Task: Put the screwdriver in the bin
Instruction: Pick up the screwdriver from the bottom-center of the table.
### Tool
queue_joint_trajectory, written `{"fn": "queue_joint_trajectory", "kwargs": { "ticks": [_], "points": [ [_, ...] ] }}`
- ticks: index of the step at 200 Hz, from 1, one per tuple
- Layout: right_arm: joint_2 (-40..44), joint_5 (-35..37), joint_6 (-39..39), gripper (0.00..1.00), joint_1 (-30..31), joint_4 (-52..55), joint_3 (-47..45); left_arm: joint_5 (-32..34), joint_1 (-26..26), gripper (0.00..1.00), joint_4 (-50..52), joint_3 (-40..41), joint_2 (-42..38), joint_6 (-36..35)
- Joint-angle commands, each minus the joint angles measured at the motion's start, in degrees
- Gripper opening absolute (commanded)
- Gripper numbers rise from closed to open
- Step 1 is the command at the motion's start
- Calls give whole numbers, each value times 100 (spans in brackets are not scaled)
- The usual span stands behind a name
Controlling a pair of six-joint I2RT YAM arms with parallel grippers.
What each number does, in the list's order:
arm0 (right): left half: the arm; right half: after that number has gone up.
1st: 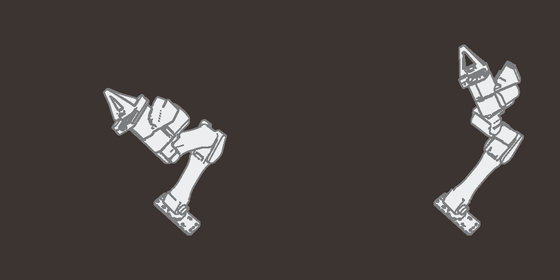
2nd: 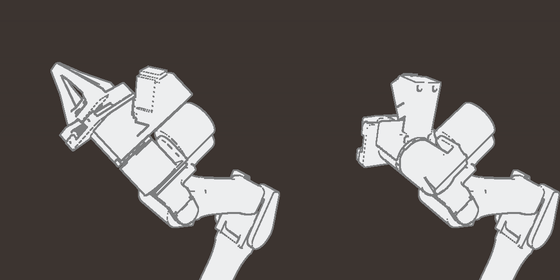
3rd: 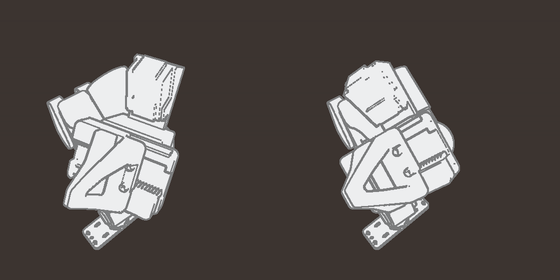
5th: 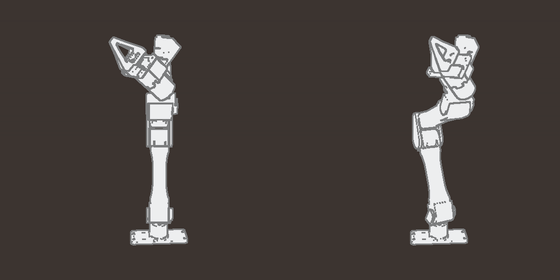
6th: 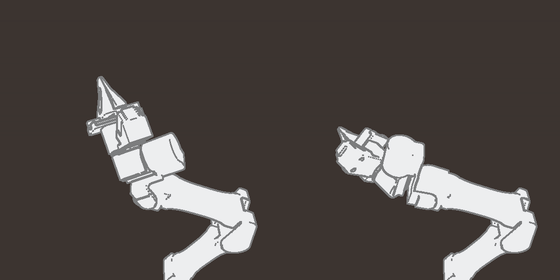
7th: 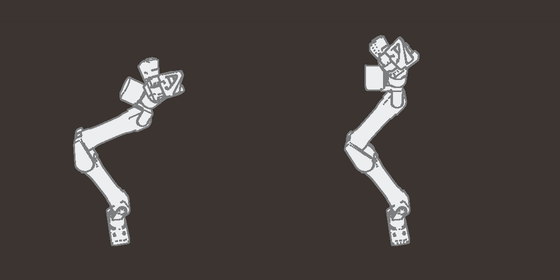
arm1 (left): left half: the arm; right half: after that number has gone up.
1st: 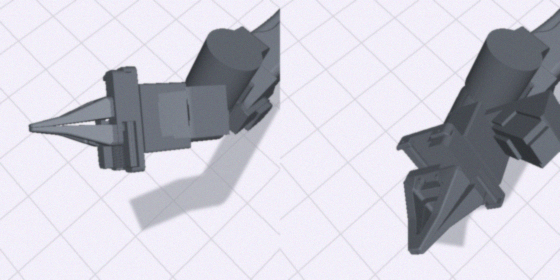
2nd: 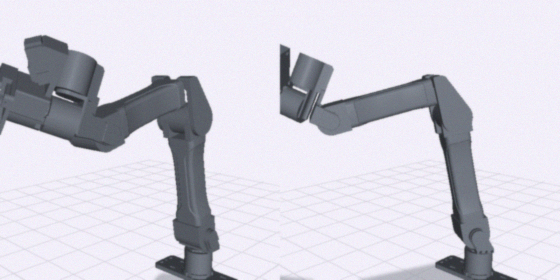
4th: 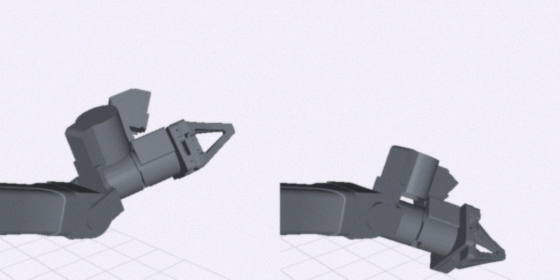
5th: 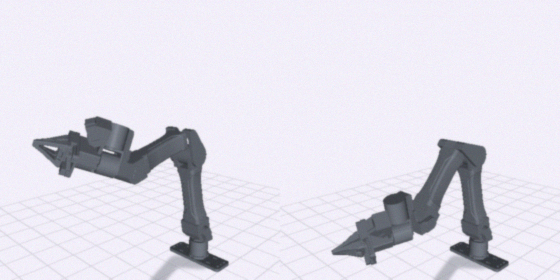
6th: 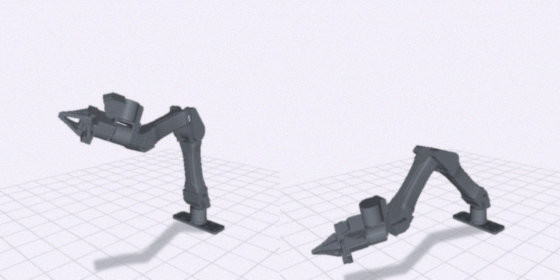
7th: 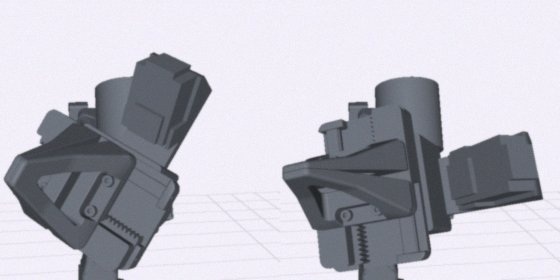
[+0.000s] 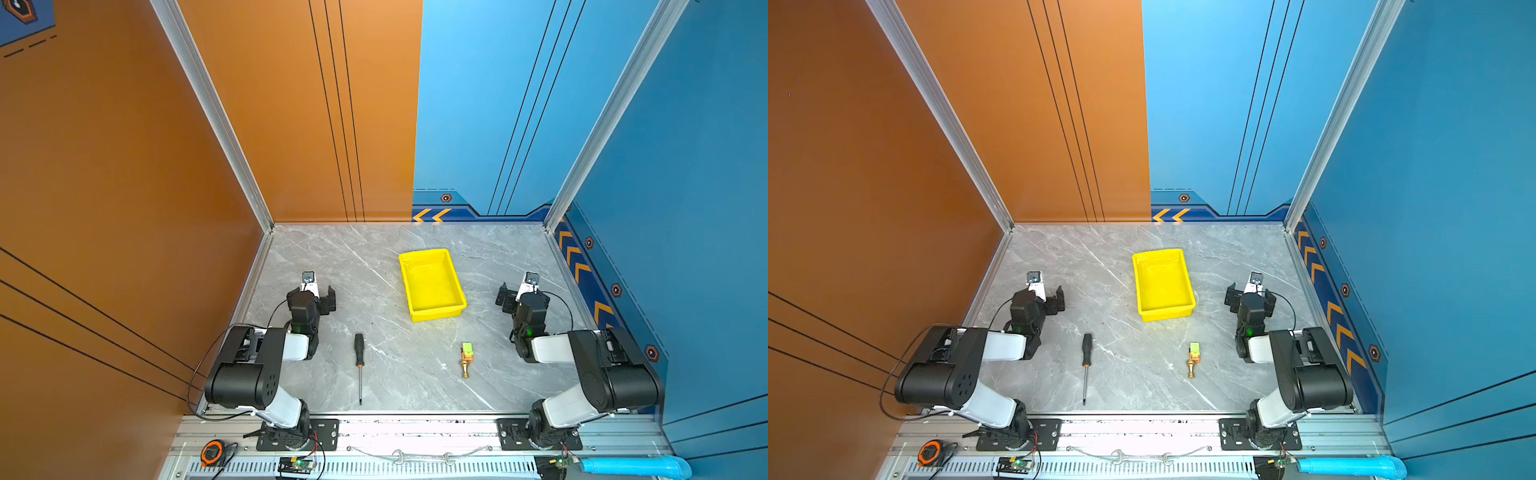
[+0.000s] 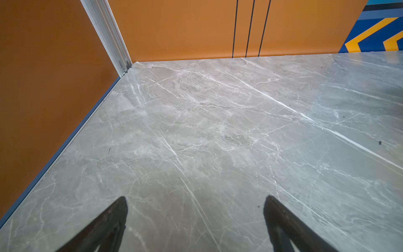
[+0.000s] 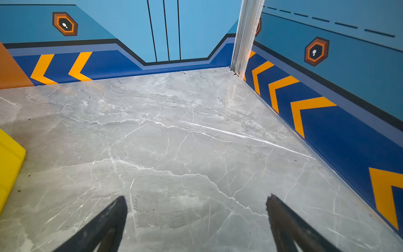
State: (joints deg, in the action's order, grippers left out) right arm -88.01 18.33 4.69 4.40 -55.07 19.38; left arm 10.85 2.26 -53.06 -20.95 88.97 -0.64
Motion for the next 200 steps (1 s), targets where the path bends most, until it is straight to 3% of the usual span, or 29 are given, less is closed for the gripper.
{"fn": "queue_joint_trajectory", "kwargs": {
  "ticks": [1,200],
  "points": [
    [-87,186,-27,100,16,-20,60,-62,13,98,24,-88,51,-6],
    [-85,108,-5,100,-27,22,71,-58,12,98,24,-86,54,0]
  ]
}}
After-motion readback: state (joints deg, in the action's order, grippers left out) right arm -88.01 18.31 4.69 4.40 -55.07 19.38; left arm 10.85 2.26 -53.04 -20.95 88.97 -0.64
